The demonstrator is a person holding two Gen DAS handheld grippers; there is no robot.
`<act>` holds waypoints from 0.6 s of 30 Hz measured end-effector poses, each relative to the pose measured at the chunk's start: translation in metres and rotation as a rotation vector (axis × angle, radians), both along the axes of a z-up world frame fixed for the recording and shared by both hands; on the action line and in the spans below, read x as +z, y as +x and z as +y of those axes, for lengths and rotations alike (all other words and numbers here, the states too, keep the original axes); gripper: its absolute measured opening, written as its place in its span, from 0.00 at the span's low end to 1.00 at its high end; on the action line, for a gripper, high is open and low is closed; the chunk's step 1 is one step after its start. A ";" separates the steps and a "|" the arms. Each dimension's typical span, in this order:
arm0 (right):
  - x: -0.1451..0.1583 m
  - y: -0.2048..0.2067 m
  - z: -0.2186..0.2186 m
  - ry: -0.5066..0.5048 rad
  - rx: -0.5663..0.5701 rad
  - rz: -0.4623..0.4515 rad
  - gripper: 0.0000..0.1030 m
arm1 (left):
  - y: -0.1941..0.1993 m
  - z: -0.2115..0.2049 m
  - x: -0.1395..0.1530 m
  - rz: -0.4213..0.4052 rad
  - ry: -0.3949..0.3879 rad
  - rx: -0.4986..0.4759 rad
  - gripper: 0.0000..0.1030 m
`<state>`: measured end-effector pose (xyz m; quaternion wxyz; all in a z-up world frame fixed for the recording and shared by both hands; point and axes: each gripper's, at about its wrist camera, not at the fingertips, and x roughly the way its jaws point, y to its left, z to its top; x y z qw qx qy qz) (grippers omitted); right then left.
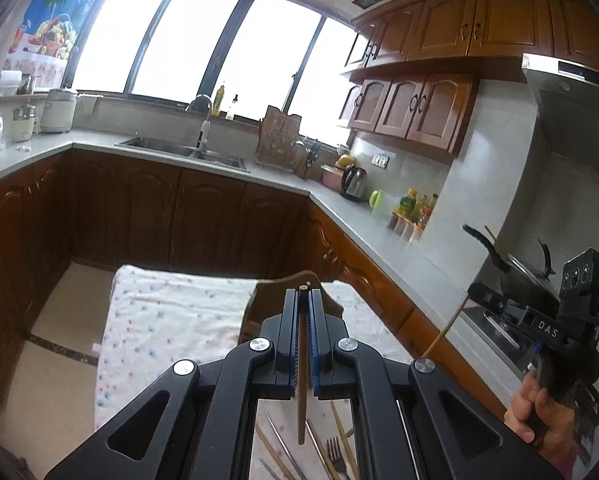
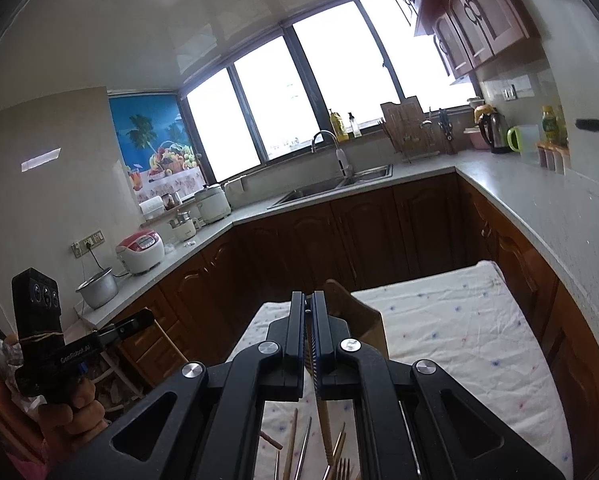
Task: Organize utensils
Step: 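Lift both held chopsticks and carry them up toward the wooden utensil holder, then lower both chopsticks into the wooden holder and open both tools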
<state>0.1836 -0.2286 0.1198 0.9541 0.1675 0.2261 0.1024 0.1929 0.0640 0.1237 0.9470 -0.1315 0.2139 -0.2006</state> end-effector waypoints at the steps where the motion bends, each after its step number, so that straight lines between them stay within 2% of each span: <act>1: 0.002 0.003 0.000 0.000 0.000 -0.005 0.03 | 0.003 0.000 0.002 -0.008 -0.001 0.004 0.02; 18: 0.037 0.068 -0.009 0.020 -0.025 -0.118 0.03 | 0.057 -0.008 0.029 -0.160 0.010 0.077 0.02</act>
